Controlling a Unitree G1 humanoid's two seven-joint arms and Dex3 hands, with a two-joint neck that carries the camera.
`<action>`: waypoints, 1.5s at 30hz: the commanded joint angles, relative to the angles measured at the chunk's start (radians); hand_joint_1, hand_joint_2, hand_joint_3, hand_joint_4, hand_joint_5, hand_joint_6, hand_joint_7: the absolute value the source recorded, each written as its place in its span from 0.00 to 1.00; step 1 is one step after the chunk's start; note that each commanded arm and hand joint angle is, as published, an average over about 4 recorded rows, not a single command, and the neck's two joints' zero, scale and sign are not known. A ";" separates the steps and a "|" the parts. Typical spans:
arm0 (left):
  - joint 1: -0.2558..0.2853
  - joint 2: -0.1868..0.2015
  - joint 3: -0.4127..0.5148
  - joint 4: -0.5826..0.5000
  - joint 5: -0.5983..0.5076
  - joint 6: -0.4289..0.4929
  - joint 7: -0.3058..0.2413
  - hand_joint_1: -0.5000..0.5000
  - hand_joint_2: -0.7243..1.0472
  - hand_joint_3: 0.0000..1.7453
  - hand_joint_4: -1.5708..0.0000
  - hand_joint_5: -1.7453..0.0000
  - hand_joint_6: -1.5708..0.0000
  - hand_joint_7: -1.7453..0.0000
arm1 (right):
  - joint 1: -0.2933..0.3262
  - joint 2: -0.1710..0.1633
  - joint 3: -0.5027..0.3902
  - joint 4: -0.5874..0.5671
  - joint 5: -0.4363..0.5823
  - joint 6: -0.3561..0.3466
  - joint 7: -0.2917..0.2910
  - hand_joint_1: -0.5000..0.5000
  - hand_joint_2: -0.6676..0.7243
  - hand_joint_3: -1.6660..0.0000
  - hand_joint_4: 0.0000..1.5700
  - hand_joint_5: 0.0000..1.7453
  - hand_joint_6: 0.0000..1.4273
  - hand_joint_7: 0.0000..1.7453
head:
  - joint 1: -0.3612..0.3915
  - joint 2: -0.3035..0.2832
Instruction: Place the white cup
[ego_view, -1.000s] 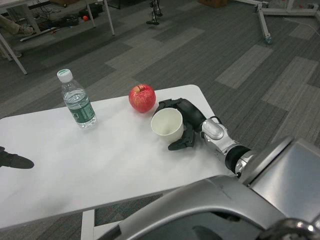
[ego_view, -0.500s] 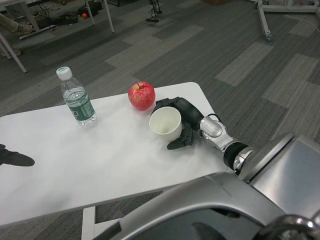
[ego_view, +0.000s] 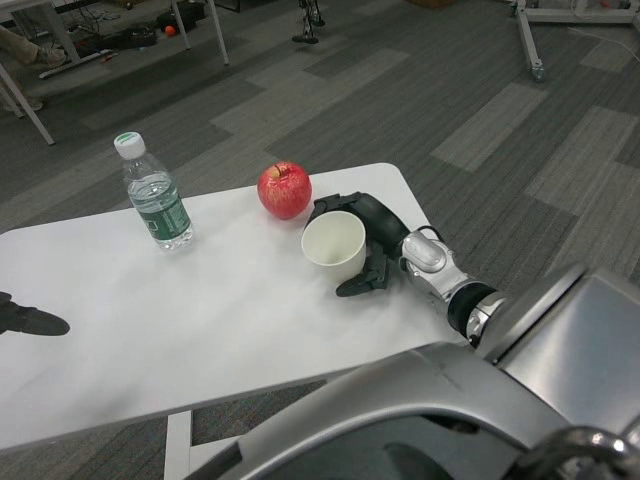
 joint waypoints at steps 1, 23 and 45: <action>-0.025 0.000 0.004 0.004 0.004 0.006 -0.004 0.00 0.05 0.05 1.00 0.82 1.00 0.92 | 0.036 0.013 0.010 0.044 -0.025 0.042 0.015 0.39 0.95 0.05 0.79 0.87 0.87 0.96 | 0.000 -0.001; -0.025 -0.001 0.002 0.004 0.004 0.005 -0.002 0.00 0.05 0.05 1.00 0.82 1.00 0.92 | 0.062 0.014 -0.038 0.041 -0.025 0.037 0.030 0.07 1.00 0.96 0.38 0.22 0.03 0.25 | -0.005 0.000; -0.018 0.001 0.001 0.003 0.002 0.000 -0.002 0.00 0.05 0.05 1.00 0.82 1.00 0.92 | 0.126 0.023 -0.315 -0.049 -0.017 0.022 0.026 0.04 1.00 1.00 0.06 0.00 0.00 0.04 | -0.010 0.002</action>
